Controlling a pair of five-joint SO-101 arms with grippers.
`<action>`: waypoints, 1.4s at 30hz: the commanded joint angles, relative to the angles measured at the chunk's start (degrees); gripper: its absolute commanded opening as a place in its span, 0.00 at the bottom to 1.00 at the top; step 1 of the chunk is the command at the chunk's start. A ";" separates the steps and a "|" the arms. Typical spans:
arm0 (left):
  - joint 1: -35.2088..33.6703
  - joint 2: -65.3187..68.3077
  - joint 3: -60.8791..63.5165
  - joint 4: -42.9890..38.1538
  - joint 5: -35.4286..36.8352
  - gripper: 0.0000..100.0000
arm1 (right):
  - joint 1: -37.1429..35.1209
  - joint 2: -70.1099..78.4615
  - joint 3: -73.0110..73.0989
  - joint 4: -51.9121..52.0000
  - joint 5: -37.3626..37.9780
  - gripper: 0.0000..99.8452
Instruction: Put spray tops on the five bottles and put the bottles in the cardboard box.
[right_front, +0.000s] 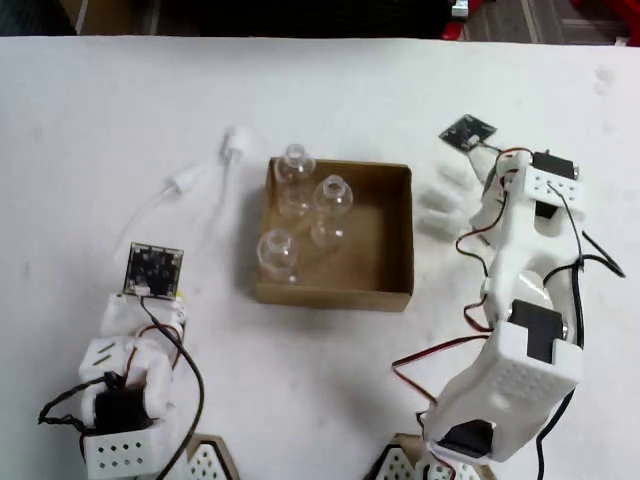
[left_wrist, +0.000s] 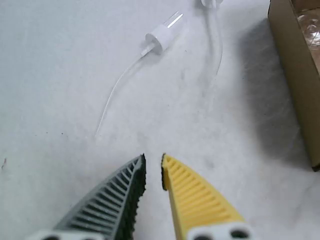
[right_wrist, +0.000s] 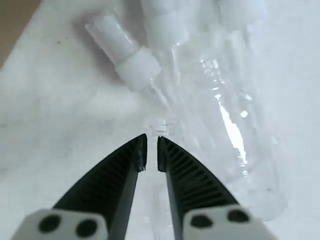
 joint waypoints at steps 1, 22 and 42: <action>0.57 -0.13 0.00 0.35 -0.53 0.06 | -0.75 -2.68 -2.02 6.20 4.57 0.08; 0.57 -0.13 0.00 0.35 -0.53 0.06 | -1.01 -0.92 -3.25 2.33 7.91 0.18; 0.57 -0.13 0.00 0.35 -0.53 0.06 | -0.57 5.32 -3.69 -0.84 11.87 0.04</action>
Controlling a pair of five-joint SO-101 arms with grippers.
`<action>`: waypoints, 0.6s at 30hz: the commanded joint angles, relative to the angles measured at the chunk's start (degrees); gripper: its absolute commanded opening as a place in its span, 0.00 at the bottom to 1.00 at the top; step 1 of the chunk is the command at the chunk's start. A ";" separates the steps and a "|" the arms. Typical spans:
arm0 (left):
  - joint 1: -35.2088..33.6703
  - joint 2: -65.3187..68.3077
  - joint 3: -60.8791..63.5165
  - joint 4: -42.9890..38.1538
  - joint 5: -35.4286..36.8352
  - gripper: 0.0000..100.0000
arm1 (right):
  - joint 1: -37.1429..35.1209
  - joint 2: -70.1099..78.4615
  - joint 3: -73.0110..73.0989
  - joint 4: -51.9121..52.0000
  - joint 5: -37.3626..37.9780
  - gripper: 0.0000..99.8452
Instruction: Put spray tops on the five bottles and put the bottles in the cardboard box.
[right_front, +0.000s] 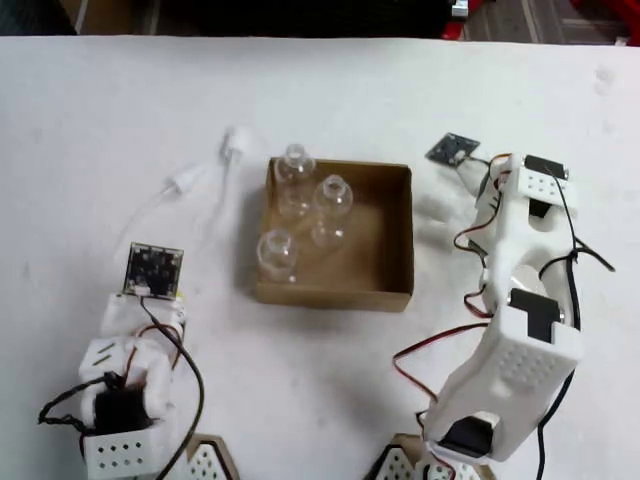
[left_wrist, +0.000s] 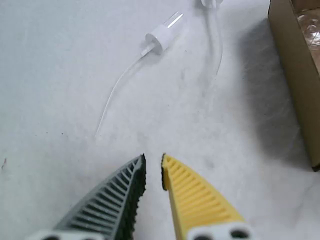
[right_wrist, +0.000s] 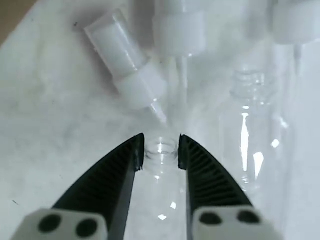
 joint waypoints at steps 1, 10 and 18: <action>0.57 -0.13 0.00 0.35 -0.53 0.06 | -0.31 -0.48 -2.11 -0.66 3.69 0.04; 0.57 -0.13 0.00 0.26 -0.53 0.06 | -2.15 -13.14 -2.20 2.07 -2.73 0.02; 0.57 -0.13 0.00 0.26 -0.53 0.06 | -7.34 -33.19 -1.85 2.42 -18.81 0.02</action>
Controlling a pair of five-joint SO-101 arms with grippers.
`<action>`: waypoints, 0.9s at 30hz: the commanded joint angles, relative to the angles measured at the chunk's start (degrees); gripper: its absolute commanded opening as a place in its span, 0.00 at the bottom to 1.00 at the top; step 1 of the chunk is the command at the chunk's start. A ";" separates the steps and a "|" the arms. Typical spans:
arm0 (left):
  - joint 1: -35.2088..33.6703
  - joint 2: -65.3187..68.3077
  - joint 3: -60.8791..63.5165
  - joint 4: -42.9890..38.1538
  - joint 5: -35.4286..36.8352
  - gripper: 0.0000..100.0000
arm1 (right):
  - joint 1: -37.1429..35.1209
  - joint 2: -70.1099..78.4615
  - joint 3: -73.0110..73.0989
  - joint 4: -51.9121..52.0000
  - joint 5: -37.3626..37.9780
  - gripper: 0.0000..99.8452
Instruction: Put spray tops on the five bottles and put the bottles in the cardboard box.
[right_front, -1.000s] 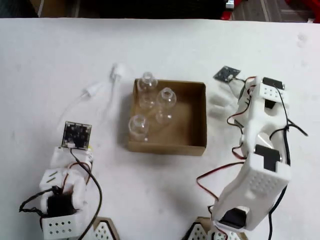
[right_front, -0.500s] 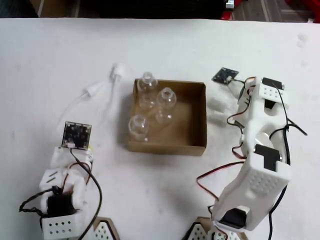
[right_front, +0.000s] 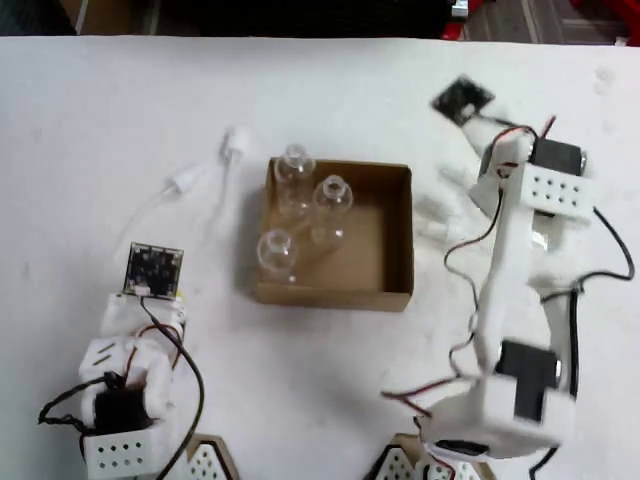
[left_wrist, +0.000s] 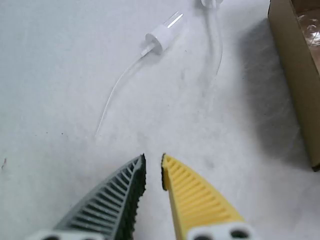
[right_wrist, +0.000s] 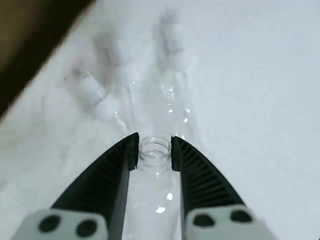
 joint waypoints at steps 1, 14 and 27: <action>0.57 -0.13 0.00 0.26 -0.53 0.06 | -3.91 -12.35 -1.85 0.66 -11.16 0.02; 0.57 -0.13 0.00 0.26 -0.53 0.06 | -7.87 -33.45 2.81 -1.89 -55.91 0.02; 0.57 -0.13 0.00 0.26 -0.53 0.06 | -15.43 -35.12 36.31 -43.65 -56.53 0.02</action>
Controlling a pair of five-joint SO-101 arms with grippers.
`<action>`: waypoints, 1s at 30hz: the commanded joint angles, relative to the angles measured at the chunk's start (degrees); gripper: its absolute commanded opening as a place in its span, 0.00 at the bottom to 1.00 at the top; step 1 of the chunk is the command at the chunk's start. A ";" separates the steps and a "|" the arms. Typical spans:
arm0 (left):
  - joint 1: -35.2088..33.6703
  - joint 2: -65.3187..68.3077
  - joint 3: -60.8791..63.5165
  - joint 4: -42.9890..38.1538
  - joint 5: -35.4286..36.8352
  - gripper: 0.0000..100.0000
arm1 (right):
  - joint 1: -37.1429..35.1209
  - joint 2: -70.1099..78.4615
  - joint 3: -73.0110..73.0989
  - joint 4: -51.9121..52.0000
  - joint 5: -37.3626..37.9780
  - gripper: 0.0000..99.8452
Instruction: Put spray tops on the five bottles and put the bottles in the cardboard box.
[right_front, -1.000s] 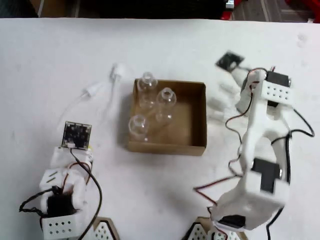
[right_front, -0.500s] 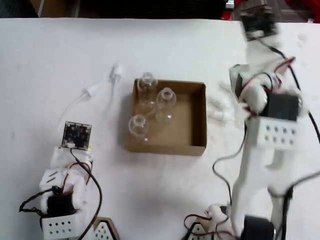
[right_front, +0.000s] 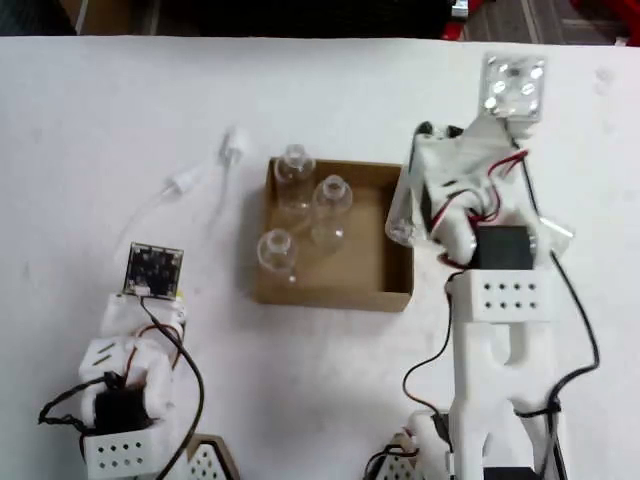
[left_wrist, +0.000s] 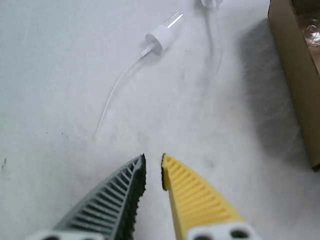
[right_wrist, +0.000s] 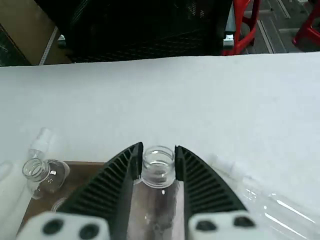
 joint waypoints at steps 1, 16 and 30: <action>0.57 -0.13 0.00 0.26 -0.53 0.06 | -0.57 -1.45 8.26 -16.57 1.58 0.02; 0.75 -0.13 0.00 0.26 -0.53 0.06 | -4.35 -0.75 22.86 -42.86 1.67 0.02; 0.75 -0.13 0.00 0.26 -0.53 0.06 | -4.44 16.40 24.44 -63.25 9.14 0.02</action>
